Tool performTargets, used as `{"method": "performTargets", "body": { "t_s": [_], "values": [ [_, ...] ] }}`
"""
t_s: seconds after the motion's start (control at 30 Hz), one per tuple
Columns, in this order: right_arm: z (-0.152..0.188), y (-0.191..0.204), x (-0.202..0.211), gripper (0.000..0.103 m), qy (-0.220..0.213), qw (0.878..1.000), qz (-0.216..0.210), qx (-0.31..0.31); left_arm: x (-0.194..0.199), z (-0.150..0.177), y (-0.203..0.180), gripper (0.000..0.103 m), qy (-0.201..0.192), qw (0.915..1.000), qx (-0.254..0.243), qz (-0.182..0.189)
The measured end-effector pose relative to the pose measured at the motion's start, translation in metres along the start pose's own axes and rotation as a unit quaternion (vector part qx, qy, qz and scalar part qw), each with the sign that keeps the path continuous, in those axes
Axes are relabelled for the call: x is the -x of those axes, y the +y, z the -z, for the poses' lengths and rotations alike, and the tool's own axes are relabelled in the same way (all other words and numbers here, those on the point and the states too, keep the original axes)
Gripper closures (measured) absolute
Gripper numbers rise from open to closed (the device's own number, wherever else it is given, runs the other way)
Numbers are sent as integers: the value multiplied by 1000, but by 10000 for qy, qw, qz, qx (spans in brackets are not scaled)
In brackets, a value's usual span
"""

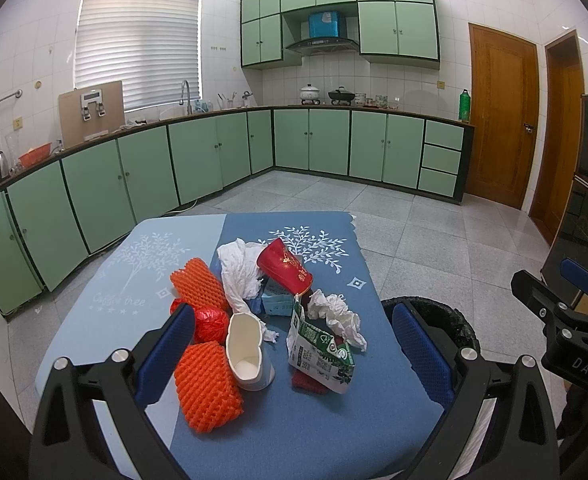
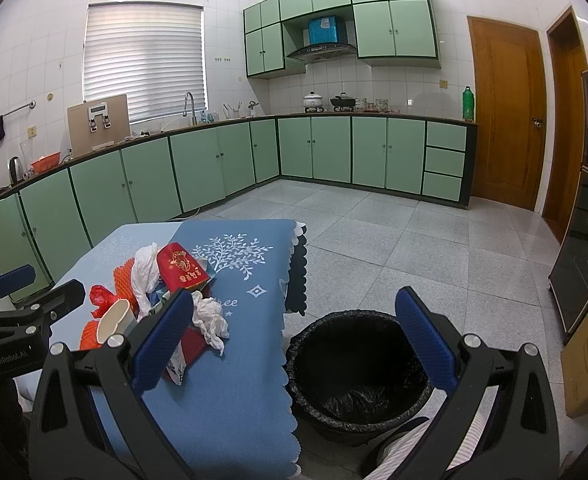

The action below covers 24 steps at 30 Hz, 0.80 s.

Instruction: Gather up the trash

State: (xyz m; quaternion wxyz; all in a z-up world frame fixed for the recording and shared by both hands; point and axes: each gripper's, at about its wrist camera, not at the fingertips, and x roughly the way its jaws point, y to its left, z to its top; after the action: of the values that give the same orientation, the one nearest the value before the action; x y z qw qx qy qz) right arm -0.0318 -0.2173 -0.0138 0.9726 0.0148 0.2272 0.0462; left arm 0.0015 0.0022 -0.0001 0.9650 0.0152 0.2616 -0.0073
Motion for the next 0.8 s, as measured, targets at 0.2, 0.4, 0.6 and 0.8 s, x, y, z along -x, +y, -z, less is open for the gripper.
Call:
{"method": "performTargets", "body": {
  "t_s": [0.2, 0.4, 0.6, 0.8],
  "values": [
    [-1, -1, -1, 5, 9, 10000, -7, 1, 0, 0, 0, 6, 1, 10000, 4, 1],
    [-3, -1, -3, 5, 23, 10000, -10, 5, 4, -3, -2, 6, 5, 10000, 5, 1],
    [-9, -4, 1, 5, 18, 10000, -12, -9, 1, -1, -2, 6, 15, 10000, 19, -4],
    [-8, -1, -1, 5, 20, 10000, -32, -9, -5, 4, 3, 6, 50, 10000, 40, -8]
  ]
}}
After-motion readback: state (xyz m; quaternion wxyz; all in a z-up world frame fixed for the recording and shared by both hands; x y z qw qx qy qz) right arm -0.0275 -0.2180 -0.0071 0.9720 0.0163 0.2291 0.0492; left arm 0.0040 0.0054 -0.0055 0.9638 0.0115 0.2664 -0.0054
